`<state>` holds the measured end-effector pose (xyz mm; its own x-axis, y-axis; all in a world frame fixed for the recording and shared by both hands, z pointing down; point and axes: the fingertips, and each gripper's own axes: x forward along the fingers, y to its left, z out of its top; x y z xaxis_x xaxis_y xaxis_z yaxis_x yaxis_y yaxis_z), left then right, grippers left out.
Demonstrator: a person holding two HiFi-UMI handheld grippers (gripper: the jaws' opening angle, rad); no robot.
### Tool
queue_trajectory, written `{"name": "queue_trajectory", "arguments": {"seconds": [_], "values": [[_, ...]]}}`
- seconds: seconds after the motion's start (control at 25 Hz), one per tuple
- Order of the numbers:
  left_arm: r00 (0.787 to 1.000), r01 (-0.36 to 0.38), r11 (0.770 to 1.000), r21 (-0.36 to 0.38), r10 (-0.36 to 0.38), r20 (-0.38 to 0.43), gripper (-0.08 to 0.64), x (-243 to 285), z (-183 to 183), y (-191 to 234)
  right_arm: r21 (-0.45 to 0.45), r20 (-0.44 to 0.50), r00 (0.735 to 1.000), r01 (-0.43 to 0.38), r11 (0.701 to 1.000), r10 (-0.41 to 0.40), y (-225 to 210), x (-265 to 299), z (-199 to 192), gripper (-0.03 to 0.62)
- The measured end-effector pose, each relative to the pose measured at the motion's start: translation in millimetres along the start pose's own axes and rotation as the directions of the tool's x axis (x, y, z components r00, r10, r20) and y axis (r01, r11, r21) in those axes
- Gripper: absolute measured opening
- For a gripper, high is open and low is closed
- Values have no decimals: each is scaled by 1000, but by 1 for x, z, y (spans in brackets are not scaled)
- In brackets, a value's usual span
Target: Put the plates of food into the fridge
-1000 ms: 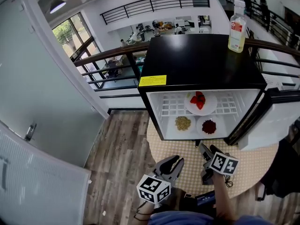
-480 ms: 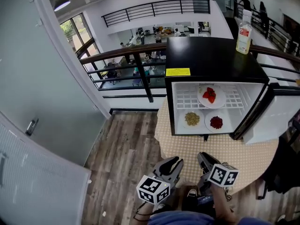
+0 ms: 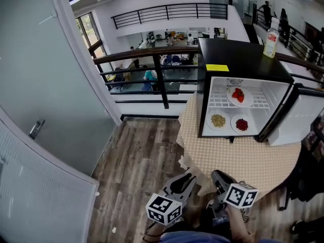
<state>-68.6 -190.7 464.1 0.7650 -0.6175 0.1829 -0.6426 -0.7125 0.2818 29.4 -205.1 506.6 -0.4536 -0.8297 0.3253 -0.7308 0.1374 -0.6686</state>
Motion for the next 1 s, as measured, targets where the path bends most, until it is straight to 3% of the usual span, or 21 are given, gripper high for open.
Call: {"name": "queue_trajectory", "arguments": {"seconds": [0.24,0.44,0.76,1.0], "values": [[999,29,999,-27,-30,-45,84,-46,-41,1,76,-32,999,40,996,-37,5,-28,-71,58],[997,56,988,-145,-63,-44,84,-60,-60,-1,104,-41,996,78,991,-74,13,-57,-97,55],[986,130,986,-105,-140,-93,84,-64,-75,-43,96,-2,995,97,991,-98,-7,-91,-91,47],[990,88,990,-108,-99,-101,84,-68,-83,-73,85,-4,998,61,995,-61,-11,-123,-78,46]]}}
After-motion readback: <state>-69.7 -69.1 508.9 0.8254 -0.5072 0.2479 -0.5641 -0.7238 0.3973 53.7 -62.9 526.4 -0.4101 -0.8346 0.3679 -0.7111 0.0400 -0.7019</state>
